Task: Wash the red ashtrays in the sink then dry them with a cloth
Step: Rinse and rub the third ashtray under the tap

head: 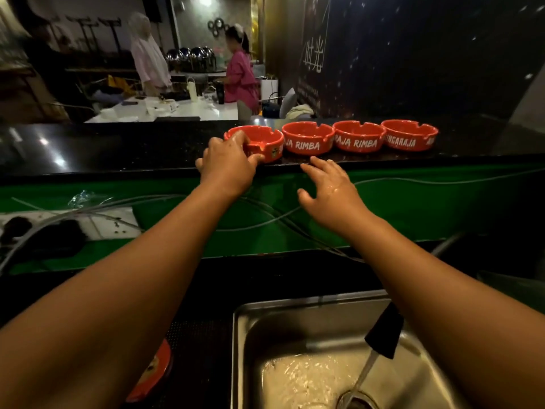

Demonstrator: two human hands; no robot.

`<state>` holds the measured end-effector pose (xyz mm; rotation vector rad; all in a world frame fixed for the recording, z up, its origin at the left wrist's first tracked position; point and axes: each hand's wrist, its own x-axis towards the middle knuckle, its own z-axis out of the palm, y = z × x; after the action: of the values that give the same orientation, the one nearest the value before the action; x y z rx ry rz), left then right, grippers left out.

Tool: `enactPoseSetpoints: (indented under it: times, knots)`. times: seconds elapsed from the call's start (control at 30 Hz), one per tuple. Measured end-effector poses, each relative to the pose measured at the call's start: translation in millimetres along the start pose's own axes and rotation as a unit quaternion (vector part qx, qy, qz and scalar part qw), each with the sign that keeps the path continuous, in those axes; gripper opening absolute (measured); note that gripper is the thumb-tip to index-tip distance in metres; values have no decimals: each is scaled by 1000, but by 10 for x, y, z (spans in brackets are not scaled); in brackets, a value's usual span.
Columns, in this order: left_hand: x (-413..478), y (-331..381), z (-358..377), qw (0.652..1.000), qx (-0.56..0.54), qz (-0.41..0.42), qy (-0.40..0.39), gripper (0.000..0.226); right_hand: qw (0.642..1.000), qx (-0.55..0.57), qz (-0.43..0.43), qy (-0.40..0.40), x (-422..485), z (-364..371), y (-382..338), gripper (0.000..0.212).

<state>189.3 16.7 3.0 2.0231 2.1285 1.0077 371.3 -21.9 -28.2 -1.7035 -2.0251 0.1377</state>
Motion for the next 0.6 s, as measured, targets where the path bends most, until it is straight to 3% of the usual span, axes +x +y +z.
enactPoseSetpoints:
  times: [0.1, 0.2, 0.23, 0.3, 0.37, 0.53, 0.6]
  knots:
    - [-224, -73, -113, 999, -37, 22, 9, 39, 991, 109, -16, 72, -154, 49, -93, 44]
    - [-558, -123, -249, 993, -106, 43, 26, 36, 952, 288, 29, 103, -398, 109, -230, 28]
    - [-692, -139, -285, 990, -131, 48, 29, 33, 924, 369, 61, 82, -495, 130, -280, 25]
    - [-960, -181, -316, 984, -163, 59, 36, 31, 834, 536, 130, 15, -695, 177, -358, 24]
    - [-1237, -245, -292, 982, -176, 65, 33, 30, 750, 638, 172, -37, -898, 257, -373, 37]
    - [-1970, -524, 26, 979, -188, 63, -54, 28, 650, 716, 234, -100, -1481, 595, -259, 60]
    - [-2270, -664, 212, 974, -189, 68, -102, 27, 630, 723, 255, -121, -1736, 774, -153, 64]
